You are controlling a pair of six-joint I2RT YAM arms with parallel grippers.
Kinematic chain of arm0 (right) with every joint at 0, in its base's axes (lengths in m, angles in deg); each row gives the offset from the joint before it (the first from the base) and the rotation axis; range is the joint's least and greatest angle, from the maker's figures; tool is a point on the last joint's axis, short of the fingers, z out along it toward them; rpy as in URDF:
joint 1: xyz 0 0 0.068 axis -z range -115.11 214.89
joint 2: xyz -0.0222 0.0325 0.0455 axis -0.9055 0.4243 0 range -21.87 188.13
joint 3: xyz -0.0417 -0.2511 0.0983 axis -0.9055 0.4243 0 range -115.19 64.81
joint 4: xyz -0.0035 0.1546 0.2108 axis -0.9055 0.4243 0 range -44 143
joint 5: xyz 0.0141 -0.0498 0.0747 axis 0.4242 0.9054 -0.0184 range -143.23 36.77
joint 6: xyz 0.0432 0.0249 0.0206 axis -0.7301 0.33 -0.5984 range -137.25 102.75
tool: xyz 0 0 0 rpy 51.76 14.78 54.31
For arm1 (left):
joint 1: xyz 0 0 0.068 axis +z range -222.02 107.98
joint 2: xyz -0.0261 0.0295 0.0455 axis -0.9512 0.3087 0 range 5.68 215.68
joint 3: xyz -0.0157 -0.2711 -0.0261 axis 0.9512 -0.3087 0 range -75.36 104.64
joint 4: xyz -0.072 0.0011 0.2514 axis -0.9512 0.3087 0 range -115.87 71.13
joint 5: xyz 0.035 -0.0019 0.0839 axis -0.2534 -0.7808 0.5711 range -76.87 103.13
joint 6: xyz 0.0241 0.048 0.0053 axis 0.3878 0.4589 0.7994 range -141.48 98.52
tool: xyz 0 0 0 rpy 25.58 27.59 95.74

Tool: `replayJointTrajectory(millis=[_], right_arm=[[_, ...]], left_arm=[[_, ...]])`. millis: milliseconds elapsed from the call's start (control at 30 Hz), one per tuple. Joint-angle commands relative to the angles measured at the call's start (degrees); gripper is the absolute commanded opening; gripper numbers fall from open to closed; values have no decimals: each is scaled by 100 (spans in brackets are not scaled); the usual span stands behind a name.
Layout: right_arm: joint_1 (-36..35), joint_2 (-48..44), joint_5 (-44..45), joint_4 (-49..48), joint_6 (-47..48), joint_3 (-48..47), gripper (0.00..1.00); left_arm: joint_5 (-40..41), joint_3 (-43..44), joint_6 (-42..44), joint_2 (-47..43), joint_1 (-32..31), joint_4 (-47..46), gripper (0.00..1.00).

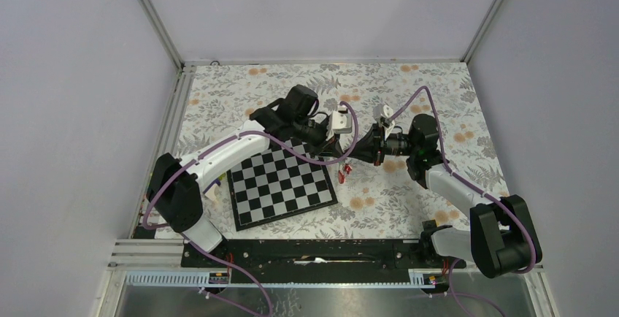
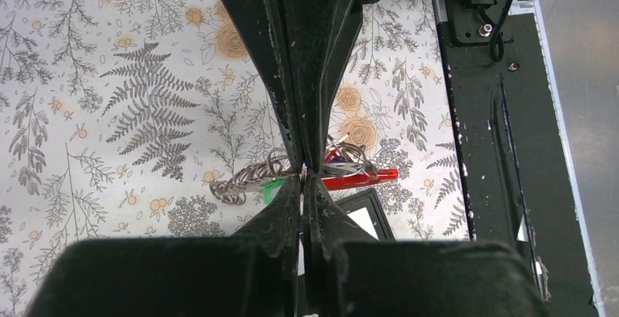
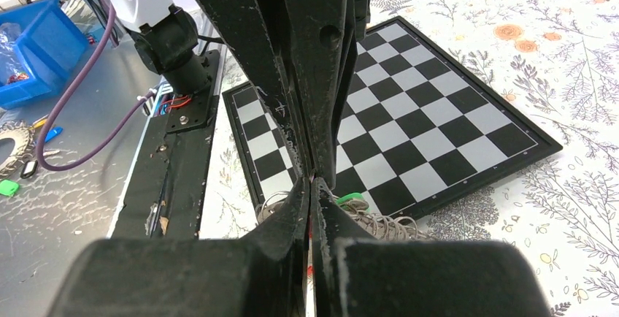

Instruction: Put the keys on the keyring

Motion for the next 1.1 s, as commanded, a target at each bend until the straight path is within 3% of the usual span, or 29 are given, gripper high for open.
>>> replayJointTrajectory(millis=[0,267,400,567,1067], right_arm=[[-15,-101,64,-179,173,-123,5],[-10,-186,173,23,390,-139,45],[-10,-208,137,-9,319,-145,53],[-23,-193,78,-148,183,-116,55],[-124,32,41,-313,28,-105,37]], left_arm=[[168,435,291,-11,12,296,0],[1232,1307,738,223,-287,1765,0],[1728,1455,595,257,-507,1917,0],[2027,1671,339,360,-683,1919,0],[1938,1863,179,514,-713,1917,0]])
